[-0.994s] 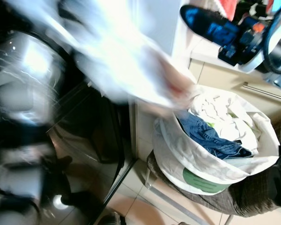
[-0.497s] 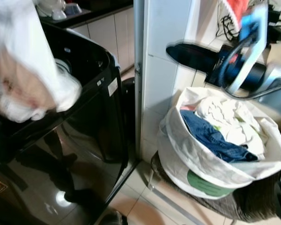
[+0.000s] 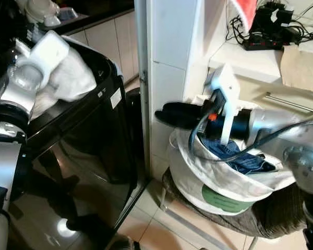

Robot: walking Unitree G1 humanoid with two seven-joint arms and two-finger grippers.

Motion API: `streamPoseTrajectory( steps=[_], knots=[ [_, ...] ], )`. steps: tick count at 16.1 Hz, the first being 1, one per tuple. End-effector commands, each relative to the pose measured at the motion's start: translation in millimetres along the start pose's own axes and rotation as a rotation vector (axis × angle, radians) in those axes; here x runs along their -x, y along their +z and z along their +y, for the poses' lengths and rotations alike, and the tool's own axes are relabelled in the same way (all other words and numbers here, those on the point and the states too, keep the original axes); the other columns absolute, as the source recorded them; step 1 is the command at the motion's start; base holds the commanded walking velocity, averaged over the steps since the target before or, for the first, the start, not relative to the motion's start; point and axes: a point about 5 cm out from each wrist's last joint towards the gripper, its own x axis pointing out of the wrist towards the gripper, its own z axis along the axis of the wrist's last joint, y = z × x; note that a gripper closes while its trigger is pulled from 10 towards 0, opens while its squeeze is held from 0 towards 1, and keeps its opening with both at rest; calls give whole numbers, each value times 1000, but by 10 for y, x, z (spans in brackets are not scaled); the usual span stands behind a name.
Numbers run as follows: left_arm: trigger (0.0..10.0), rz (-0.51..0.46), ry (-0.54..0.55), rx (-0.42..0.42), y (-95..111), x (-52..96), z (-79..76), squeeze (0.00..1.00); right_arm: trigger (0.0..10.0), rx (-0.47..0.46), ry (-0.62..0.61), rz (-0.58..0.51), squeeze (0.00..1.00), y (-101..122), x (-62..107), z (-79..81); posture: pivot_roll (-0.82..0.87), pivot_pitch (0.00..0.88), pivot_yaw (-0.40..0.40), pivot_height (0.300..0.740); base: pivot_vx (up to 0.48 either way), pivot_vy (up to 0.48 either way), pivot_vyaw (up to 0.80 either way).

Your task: Clothes washing

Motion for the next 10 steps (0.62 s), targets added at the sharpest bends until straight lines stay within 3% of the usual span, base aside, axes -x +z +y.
streamPoseTrajectory(
  steps=[1, 2, 7, 9, 10],
  knots=[
    [10000, 83, -55, -27, -62, 31, 96, 0, 10000, 22, -7, 6, 0, 9, -1, 15, -63, 0, 56, 740, 0, 0, 0],
    [10000, 119, -100, -18, -116, 56, 144, 1000, 10000, 22, -4, 11, 0, -1, 3, 22, -61, 0, 53, 740, 0, 0, 0],
    [10000, 175, -137, 6, -246, 157, 376, 1000, 10000, 30, -16, 36, 0, -43, 6, -12, -45, 0, 42, 740, 0, 0, 0],
    [10000, 102, -138, 91, -212, 186, 446, 1000, 10000, 13, -154, 79, 0, -131, 12, -213, -43, 0, 42, 740, 0, 0, 0],
    [10000, -33, -197, 184, -59, 173, 378, 0, 10000, 1, -305, 124, 0, -240, 32, -413, -40, 0, 43, 740, 0, 0, 0]
  ],
)
